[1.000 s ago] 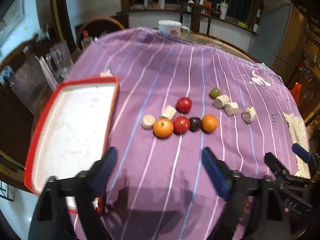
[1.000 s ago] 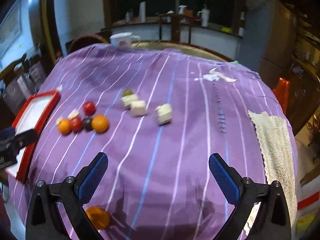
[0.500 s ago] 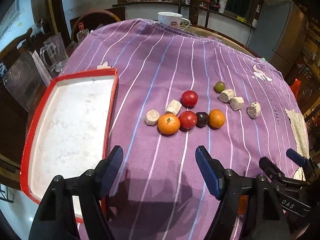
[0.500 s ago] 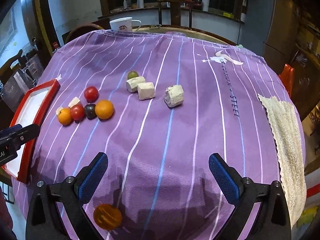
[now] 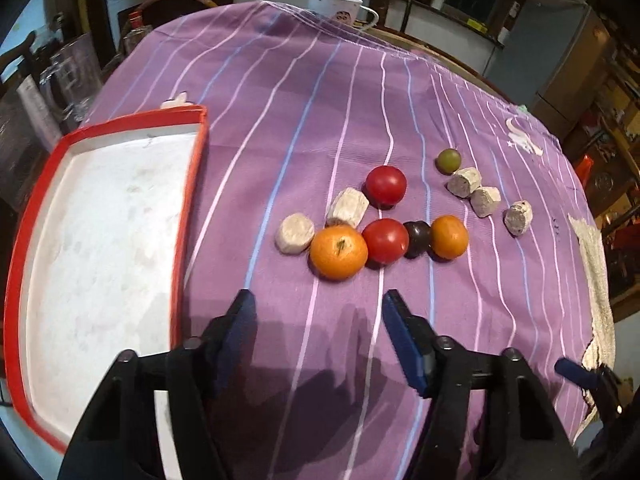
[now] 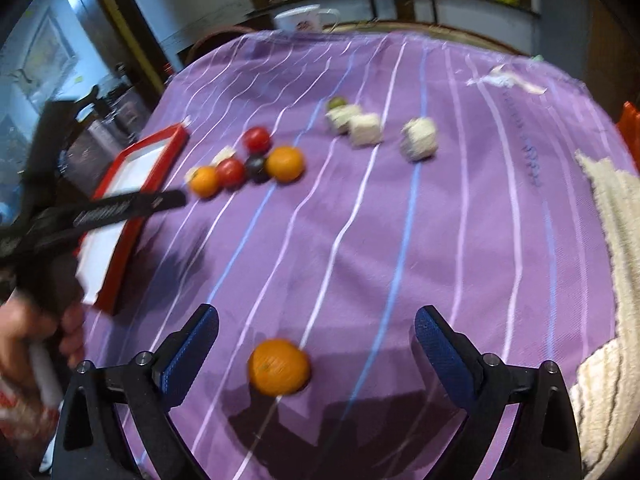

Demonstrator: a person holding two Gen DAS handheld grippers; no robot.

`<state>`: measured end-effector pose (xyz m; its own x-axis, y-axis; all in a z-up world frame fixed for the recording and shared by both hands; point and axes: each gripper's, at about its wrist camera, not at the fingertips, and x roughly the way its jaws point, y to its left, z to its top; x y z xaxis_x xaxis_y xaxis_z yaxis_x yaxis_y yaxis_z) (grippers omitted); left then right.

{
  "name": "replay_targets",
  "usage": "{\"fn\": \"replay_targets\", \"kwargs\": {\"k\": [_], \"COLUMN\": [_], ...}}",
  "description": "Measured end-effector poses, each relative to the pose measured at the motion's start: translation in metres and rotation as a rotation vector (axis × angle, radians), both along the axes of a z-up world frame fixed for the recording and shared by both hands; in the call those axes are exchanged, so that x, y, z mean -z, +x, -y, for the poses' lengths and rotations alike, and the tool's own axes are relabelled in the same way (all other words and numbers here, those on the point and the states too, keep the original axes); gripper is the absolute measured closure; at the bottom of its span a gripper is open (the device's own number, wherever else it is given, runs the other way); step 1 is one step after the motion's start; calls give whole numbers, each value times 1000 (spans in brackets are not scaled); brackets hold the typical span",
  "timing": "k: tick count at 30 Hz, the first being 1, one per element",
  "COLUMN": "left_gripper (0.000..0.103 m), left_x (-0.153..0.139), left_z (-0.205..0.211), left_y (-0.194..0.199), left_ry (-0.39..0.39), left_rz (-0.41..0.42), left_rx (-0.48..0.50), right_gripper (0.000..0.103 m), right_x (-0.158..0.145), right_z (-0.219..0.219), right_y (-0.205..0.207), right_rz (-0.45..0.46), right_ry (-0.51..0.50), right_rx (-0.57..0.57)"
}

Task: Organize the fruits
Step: 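Grasp the large orange with the left tool while the right tool grasps a small orange, then carry both oranges over the red-rimmed tray and open both tools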

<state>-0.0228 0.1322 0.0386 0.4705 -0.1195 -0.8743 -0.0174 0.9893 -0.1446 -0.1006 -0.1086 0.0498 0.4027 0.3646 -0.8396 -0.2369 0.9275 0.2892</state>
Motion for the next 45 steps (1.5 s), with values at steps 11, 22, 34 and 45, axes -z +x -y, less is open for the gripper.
{"fn": "replay_targets", "kwargs": {"k": [11,22,34,45], "left_gripper": [64,70,70,70], "left_x": [21,4,-43,-11], "left_z": [23,1,-111,-218], "left_y": [35,9,-17,20], "left_ry": [58,-4,-11,10], "left_rz": [-18,-3,83,17], "left_rx": [115,45,-156,-296], "right_gripper": [41,64,64,64], "right_x": [24,21,-12,-40], "right_z": [-30,-44,-108,-252], "right_y": [-17,-20,13,81], "right_rz": [-56,-27,18,128], "right_ry": [-100,-97,6,21], "right_rx": [-135,-182,-310,-453]}}
